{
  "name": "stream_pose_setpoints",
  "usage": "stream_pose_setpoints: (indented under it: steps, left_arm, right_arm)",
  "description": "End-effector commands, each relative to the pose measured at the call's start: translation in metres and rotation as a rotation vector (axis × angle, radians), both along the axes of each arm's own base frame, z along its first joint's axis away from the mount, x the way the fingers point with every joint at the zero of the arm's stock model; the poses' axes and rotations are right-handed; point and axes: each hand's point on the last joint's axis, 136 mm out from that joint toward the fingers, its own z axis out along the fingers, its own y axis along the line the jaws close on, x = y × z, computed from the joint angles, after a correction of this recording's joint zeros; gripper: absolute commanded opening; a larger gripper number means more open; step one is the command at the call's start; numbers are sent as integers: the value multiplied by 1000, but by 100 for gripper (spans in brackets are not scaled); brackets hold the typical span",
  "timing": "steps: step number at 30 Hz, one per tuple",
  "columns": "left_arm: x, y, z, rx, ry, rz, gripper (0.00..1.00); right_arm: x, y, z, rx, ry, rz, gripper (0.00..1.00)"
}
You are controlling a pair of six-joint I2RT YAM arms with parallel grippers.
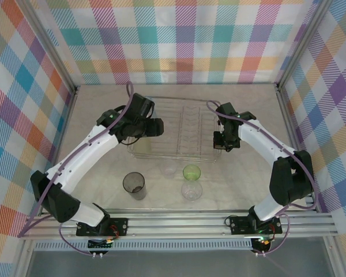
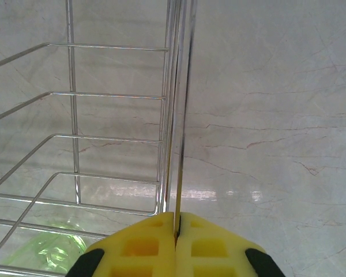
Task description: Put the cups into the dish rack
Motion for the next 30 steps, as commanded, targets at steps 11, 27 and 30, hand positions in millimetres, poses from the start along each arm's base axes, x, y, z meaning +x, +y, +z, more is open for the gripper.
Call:
stream_pose_setpoints:
  steps: [11, 27, 30]
  left_arm:
    - [33, -15, -1, 167, 35, -68, 4]
    - [68, -23, -22, 320, 107, -54, 3]
    - [75, -27, -29, 332, 118, -51, 3]
  right_arm:
    - [-43, 13, -25, -36, 117, 165, 0]
    - [-63, 5, -24, -96, 124, 203, 0]
    - [-65, 5, -23, -98, 121, 204, 0]
